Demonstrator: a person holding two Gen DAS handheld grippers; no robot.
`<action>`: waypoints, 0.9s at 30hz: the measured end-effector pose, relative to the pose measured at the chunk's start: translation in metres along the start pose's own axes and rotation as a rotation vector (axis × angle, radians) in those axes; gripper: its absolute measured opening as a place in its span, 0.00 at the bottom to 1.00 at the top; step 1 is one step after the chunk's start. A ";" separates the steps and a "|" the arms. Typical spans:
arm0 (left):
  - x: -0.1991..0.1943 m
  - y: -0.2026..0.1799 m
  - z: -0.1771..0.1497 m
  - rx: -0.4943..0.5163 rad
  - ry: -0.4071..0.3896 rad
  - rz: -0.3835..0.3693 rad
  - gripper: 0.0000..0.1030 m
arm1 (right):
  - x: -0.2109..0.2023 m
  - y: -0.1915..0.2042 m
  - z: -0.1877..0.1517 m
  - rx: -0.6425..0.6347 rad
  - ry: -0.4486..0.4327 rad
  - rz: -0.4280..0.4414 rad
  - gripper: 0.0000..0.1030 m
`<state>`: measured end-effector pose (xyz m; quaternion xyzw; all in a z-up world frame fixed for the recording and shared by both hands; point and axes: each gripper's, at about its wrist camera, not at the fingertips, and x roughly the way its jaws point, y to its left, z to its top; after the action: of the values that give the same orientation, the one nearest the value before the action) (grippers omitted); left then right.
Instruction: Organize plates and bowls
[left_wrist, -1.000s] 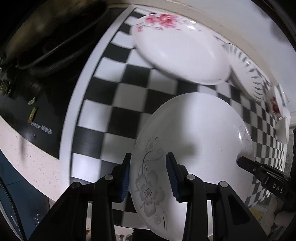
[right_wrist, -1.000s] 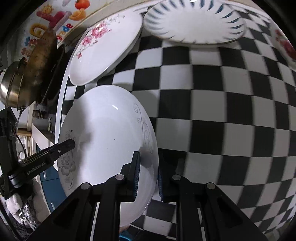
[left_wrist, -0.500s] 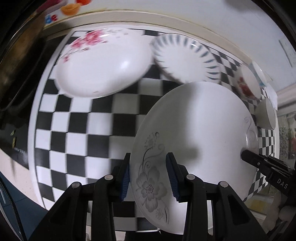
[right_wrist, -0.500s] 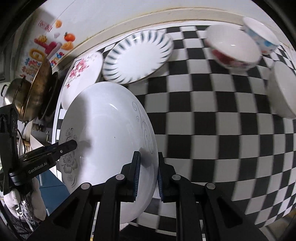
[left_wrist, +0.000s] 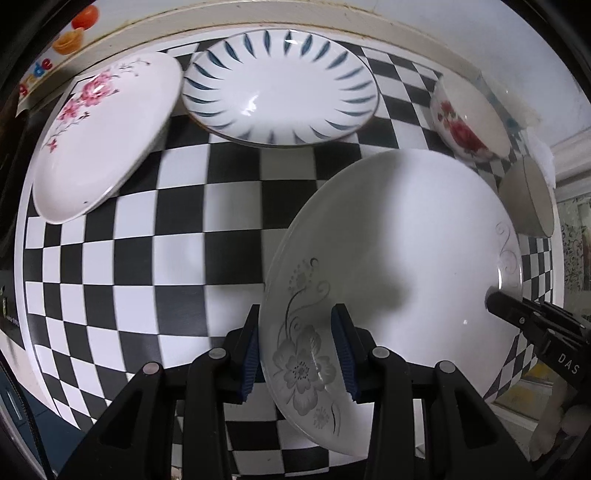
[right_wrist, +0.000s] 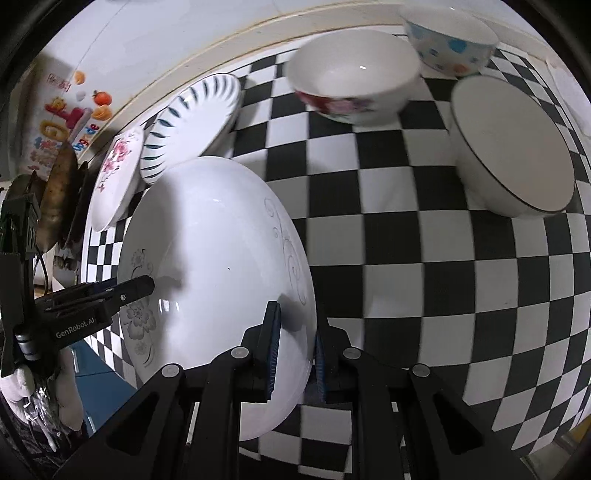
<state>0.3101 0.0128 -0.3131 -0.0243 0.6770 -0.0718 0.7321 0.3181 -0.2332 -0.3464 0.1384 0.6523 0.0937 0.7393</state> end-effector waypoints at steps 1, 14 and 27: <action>0.002 -0.002 0.000 0.000 0.004 0.003 0.33 | 0.001 -0.004 0.001 -0.001 0.002 -0.001 0.18; 0.021 -0.022 0.009 0.001 0.036 0.046 0.33 | 0.015 -0.033 0.006 0.010 0.036 0.007 0.18; 0.022 -0.031 -0.001 0.002 0.035 0.080 0.33 | 0.025 -0.039 0.006 0.001 0.074 0.013 0.19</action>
<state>0.3082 -0.0211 -0.3311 0.0048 0.6902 -0.0437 0.7223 0.3256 -0.2625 -0.3819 0.1395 0.6782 0.1030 0.7141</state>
